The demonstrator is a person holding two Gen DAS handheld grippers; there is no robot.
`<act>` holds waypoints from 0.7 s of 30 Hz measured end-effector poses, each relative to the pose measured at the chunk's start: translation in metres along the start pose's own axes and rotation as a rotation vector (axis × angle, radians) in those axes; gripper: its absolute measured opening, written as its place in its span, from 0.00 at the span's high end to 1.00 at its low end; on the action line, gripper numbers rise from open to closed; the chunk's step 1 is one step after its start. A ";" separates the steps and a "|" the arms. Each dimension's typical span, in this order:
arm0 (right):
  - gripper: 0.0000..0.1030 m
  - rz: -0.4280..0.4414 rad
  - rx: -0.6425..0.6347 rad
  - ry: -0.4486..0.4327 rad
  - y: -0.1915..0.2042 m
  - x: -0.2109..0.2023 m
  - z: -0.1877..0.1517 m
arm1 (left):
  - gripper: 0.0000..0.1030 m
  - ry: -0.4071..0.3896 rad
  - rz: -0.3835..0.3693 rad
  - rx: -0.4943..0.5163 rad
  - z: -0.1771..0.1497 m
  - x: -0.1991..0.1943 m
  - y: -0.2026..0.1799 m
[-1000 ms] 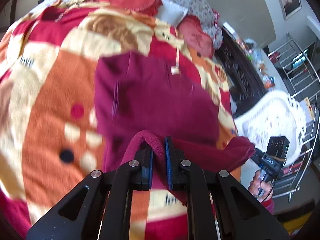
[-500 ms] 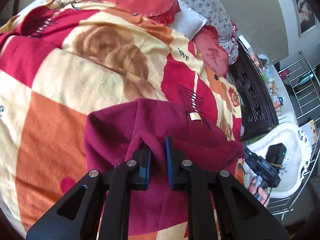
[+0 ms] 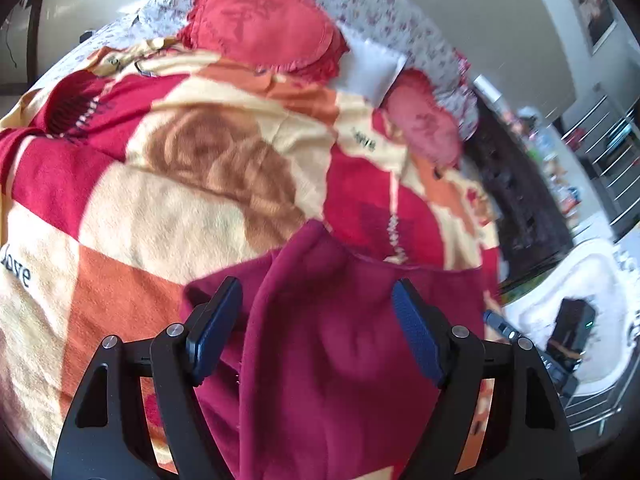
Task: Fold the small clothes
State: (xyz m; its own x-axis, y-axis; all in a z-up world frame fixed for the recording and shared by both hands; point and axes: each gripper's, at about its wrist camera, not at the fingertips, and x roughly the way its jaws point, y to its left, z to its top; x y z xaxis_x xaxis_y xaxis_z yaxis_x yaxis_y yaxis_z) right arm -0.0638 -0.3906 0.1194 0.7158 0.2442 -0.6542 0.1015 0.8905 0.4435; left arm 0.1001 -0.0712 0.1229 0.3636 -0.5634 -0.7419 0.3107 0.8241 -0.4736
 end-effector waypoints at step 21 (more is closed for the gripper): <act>0.54 -0.278 -0.028 0.065 -0.029 0.098 0.035 | 0.24 0.024 0.296 0.085 0.019 0.089 -0.008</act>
State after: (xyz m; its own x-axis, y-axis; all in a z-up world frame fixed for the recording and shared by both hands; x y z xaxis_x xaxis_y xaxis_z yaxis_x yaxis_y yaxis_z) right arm 0.0274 -0.4060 0.0644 0.6170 0.0123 -0.7868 0.2682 0.9367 0.2250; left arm 0.1470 -0.1287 0.0701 0.4291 -0.2973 -0.8529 0.2674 0.9438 -0.1945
